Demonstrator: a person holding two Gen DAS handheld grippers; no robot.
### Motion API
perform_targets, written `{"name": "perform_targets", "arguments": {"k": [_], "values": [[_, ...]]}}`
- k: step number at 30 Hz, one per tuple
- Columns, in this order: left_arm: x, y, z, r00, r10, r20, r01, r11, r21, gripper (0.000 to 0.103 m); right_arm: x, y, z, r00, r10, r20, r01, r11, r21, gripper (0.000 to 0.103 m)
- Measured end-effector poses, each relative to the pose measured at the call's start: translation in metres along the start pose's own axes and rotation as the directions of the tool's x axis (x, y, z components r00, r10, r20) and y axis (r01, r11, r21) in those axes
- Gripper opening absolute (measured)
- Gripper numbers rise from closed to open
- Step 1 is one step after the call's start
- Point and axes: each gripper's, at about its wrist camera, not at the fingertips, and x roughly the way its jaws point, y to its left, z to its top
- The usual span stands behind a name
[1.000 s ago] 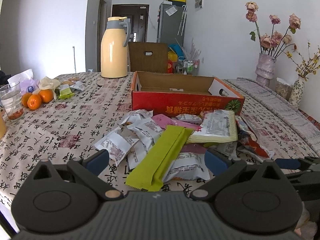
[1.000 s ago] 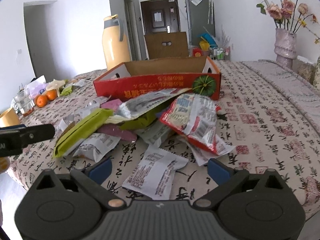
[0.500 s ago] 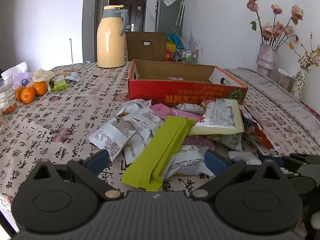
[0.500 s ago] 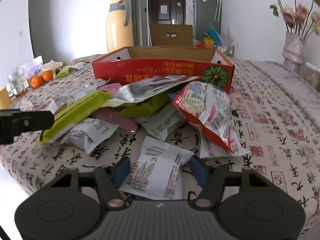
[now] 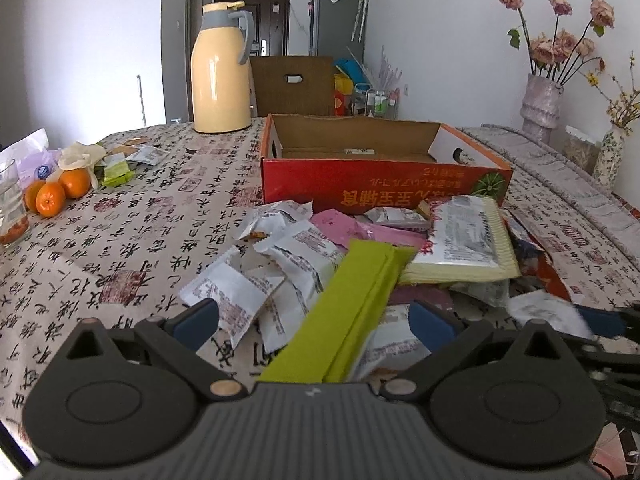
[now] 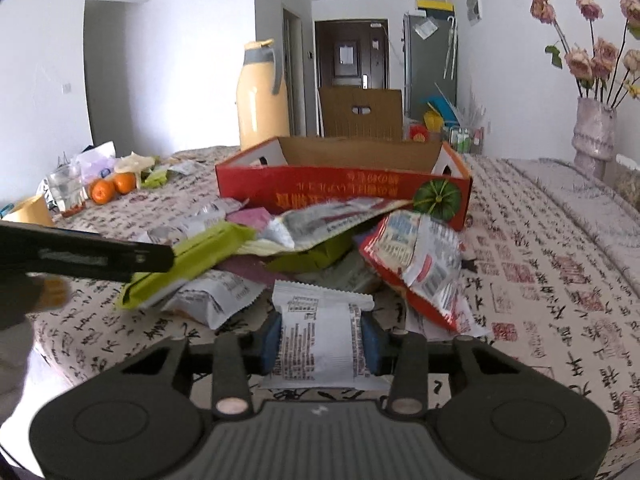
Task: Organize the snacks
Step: 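Grasp the lime-green bar with left tool while right tool grasps a white sachet, then carry both snacks over the cardboard box and open both tools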
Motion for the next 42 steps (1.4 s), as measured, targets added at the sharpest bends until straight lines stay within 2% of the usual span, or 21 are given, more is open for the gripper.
{"name": "perform_targets", "arguments": {"k": [3,11,14,23,33,42], "values": [[0.01,-0.003,0.003,1.0,-0.013,-0.014,0.013,1.0,0.02,0.092,-0.006,-0.005,0.001,1.0,-0.016,0.015,0.016,1.0,0.011,0.04],[0.027,-0.007,0.0,0.993,-0.09,-0.08,0.091,0.996,0.016,0.052,-0.014,-0.02,-0.001,0.998,-0.047,0.035,0.045,0.998,0.048,0.04],[0.027,-0.006,-0.001,0.991,-0.115,-0.076,0.116,0.993,0.012,0.043,-0.014,-0.022,-0.002,0.998,-0.047,0.036,0.045,0.997,0.055,0.04],[0.022,-0.01,-0.003,0.991,-0.117,-0.061,0.118,0.993,0.021,0.034,-0.016,-0.022,-0.004,0.998,-0.047,0.043,0.045,0.997,0.065,0.04],[0.012,-0.015,-0.002,0.994,-0.101,-0.031,0.103,0.994,0.044,0.034,-0.025,-0.027,-0.002,0.996,-0.055,0.074,0.05,0.996,0.077,0.04],[-0.003,-0.02,0.013,0.995,-0.093,0.041,0.09,0.994,0.058,0.034,-0.028,-0.033,0.005,0.993,-0.061,0.104,0.052,0.995,0.084,0.04]]}}
